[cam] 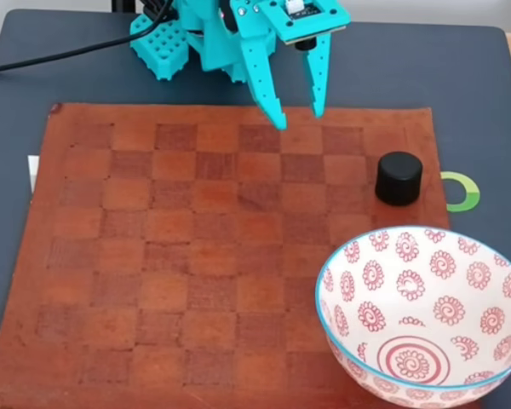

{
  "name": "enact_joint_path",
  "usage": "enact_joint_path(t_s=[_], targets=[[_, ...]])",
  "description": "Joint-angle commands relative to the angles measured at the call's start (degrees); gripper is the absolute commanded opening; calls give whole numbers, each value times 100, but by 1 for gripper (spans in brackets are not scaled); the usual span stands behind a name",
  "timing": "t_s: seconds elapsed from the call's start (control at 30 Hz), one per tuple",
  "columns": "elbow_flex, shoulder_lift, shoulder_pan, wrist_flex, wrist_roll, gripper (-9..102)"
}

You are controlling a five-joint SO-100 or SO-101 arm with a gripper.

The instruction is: Grasp a black cylinder and put it in a bowl.

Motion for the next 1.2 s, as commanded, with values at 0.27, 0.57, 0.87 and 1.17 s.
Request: enact_joint_path(t_s=[0.27, 0.57, 0.87, 1.17], targets=[[-712, 211, -18, 246, 9, 11], [-1793, -1881, -9, 220, 9, 11], [-2865, -4878, -334, -290, 35, 11], [-3876, -6715, -1143, -343, 861, 12]])
